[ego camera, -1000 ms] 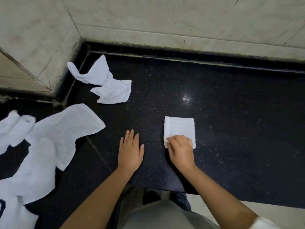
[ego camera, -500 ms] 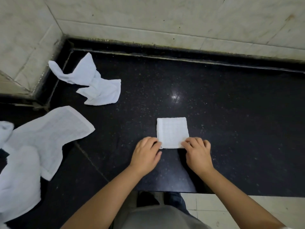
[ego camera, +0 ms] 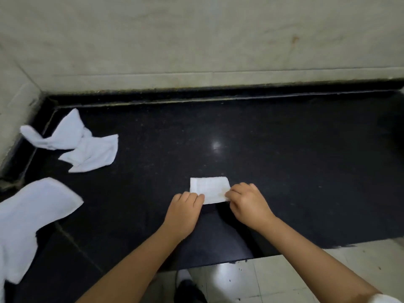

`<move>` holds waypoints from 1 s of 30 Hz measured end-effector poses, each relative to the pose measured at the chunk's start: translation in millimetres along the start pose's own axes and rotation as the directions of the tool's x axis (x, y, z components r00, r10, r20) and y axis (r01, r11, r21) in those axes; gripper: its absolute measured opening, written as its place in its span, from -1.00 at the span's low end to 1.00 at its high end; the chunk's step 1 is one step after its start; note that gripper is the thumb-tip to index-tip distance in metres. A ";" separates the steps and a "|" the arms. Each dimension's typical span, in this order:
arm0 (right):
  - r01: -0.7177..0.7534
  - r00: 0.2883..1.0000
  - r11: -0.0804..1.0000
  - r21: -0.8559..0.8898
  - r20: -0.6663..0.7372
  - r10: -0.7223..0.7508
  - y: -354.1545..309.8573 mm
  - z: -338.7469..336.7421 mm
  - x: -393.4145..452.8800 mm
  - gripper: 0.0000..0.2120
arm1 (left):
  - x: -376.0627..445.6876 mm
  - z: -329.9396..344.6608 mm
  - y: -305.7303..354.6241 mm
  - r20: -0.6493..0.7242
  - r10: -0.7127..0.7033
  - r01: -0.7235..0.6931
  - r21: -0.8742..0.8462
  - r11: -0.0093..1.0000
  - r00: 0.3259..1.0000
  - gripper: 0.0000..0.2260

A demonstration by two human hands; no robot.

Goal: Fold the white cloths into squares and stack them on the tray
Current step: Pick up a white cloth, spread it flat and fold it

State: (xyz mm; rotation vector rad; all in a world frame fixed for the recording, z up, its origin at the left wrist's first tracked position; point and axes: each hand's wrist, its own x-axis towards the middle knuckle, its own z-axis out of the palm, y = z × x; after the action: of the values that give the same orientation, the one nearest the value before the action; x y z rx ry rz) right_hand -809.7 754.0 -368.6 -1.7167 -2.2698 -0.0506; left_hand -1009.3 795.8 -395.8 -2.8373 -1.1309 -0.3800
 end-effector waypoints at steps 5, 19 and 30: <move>-0.095 0.993 0.993 0.066 -0.066 0.099 79.1 -74.0 -61.9 -0.86 | 72.1 -27.1 81.4 -0.080 0.201 -0.200 0.020 0.980 0.976 -0.67; -0.608 0.786 0.754 -0.247 -0.053 0.616 313.2 -287.4 -291.1 -0.78 | 292.5 -75.4 449.8 0.121 0.456 -0.449 -0.081 0.890 0.882 -0.85; -0.728 0.683 0.640 -0.246 -0.174 0.709 551.9 -385.9 -352.9 -0.90 | 506.6 -63.4 640.2 -0.077 0.538 -0.543 -0.094 0.834 0.840 -0.81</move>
State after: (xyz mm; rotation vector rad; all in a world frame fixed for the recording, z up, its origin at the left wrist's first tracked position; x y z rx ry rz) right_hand -119.6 504.0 -170.4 -2.6226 -1.4095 -0.2811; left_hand -229.4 659.0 -186.9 -3.0503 -0.2597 -0.4703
